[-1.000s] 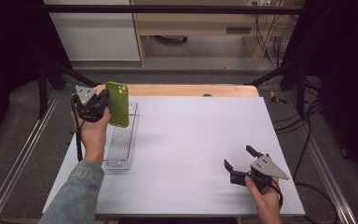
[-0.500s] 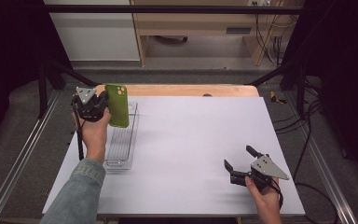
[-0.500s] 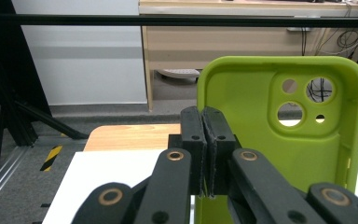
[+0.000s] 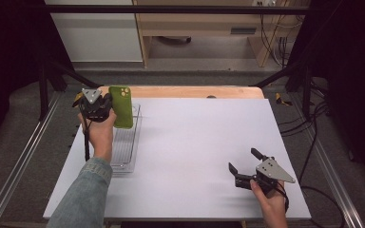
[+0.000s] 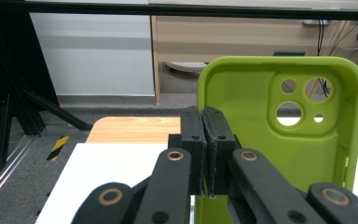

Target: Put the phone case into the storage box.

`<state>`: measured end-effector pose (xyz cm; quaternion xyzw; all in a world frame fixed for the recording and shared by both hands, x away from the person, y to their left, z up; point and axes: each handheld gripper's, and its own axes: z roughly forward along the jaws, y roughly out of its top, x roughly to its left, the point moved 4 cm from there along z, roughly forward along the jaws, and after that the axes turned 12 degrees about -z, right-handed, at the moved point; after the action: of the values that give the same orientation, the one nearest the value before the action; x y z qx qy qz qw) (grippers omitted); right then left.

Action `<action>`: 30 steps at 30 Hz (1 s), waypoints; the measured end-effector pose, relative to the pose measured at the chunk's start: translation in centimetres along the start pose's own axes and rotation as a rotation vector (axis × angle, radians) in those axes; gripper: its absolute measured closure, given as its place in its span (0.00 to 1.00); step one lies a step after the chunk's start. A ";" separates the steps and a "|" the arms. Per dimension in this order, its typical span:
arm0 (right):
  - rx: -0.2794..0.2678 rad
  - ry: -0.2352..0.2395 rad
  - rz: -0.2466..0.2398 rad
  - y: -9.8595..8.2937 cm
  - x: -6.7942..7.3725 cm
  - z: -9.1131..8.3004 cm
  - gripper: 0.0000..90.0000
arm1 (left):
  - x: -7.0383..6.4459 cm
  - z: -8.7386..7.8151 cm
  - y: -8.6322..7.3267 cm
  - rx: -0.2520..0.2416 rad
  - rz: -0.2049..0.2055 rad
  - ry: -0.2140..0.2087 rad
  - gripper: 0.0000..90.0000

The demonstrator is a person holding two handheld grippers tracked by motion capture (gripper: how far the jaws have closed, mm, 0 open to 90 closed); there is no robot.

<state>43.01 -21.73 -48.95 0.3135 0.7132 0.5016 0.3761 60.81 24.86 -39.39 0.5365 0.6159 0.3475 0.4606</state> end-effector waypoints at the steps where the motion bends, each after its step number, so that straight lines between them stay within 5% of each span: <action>1: 0.000 0.001 -0.001 0.0 0.0 0.0 0.05 | 0.0 0.0 0.0 0.000 -0.001 -0.001 0.97; 24: -0.008 0.010 0.012 0.0 0.2 0.0 0.05 | 0.3 1.6 -0.5 0.001 -0.037 0.030 0.97; 30: -0.017 0.007 0.021 0.1 0.1 -0.1 0.05 | 0.2 1.9 -0.4 0.000 -0.020 0.041 0.97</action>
<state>42.91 -21.66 -48.90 0.3160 0.7071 0.5125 0.3709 62.47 24.85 -40.48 0.5229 0.6306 0.3538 0.4514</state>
